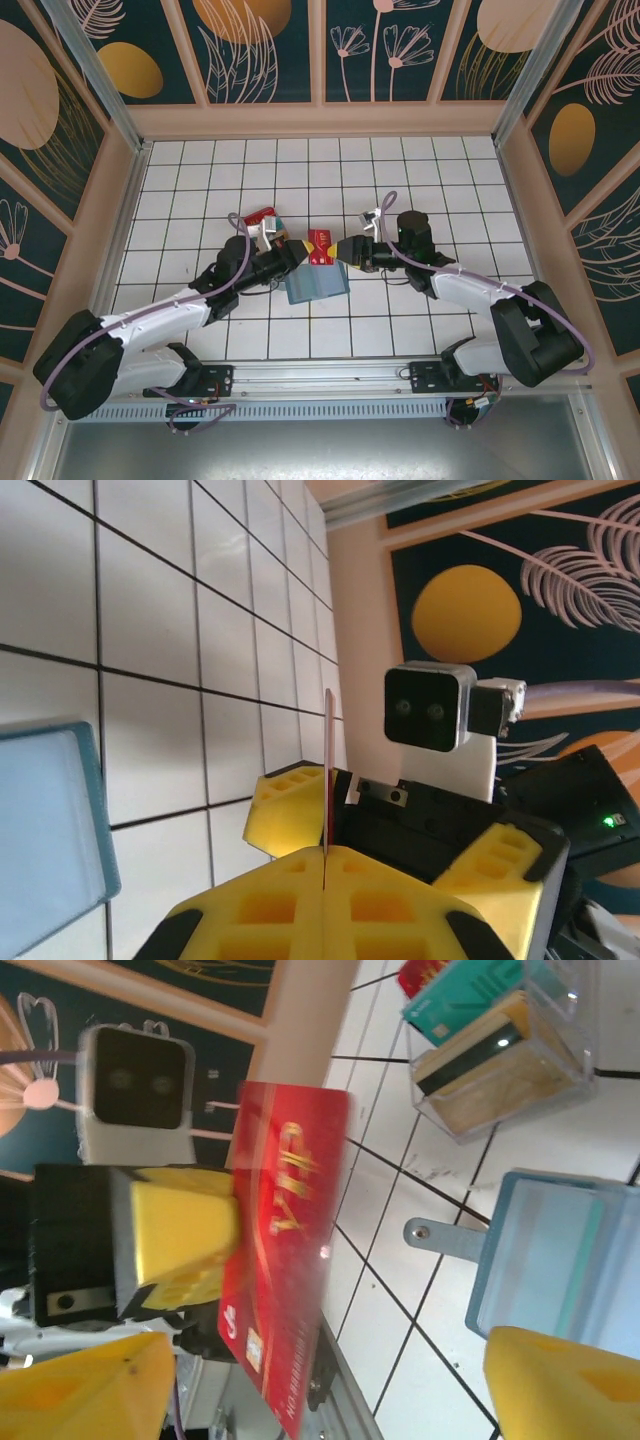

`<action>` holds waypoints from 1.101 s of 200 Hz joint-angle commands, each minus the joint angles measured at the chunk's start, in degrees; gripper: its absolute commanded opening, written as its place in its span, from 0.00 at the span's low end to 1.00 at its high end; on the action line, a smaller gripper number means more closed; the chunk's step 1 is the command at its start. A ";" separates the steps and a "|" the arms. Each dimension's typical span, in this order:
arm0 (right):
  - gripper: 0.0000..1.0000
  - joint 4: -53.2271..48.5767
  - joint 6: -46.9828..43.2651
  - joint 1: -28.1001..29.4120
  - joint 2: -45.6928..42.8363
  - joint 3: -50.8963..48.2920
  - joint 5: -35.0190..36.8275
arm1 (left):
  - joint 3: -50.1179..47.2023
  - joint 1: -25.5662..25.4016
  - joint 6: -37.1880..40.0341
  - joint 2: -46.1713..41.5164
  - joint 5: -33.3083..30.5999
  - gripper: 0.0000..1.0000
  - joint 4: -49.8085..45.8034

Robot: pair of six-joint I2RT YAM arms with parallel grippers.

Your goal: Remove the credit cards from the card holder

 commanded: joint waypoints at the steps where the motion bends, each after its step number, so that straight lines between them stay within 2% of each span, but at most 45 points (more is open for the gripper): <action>1: 0.90 -4.96 -4.39 -0.76 -1.77 2.75 2.21 | 7.41 0.73 11.36 -2.24 -5.78 0.00 -18.25; 23: 0.92 -5.73 -4.78 -1.11 -1.88 2.96 2.67 | 14.75 0.73 22.35 -1.75 -15.65 0.00 -34.13; 43: 0.92 -5.97 -4.87 -1.33 -1.96 3.12 3.29 | 19.11 0.80 30.91 -1.08 -23.80 0.00 -41.81; 88: 0.93 -6.55 -5.28 -1.90 -2.22 3.57 3.61 | 30.20 2.02 53.13 6.23 -32.84 0.00 -54.41; 112: 0.94 -7.35 -6.00 -2.57 -2.29 3.93 3.27 | 33.00 2.83 66.76 8.83 -34.29 0.00 -56.12; 120: 0.99 -7.42 -6.03 -2.81 -2.52 3.85 3.36 | 32.95 3.47 71.09 9.22 -34.34 0.00 -55.85; 165: 0.99 -8.19 -6.76 -3.11 -4.22 4.09 3.83 | 33.18 6.58 89.58 12.10 -36.42 0.00 -56.09; 185: 0.99 -8.75 -7.25 -3.30 -4.04 4.37 3.76 | 33.04 7.89 95.19 13.46 -35.81 0.00 -54.90; 220: 0.99 -10.15 -7.99 -3.66 -3.36 5.33 3.13 | 34.17 11.15 100.30 16.21 -33.49 0.00 -52.41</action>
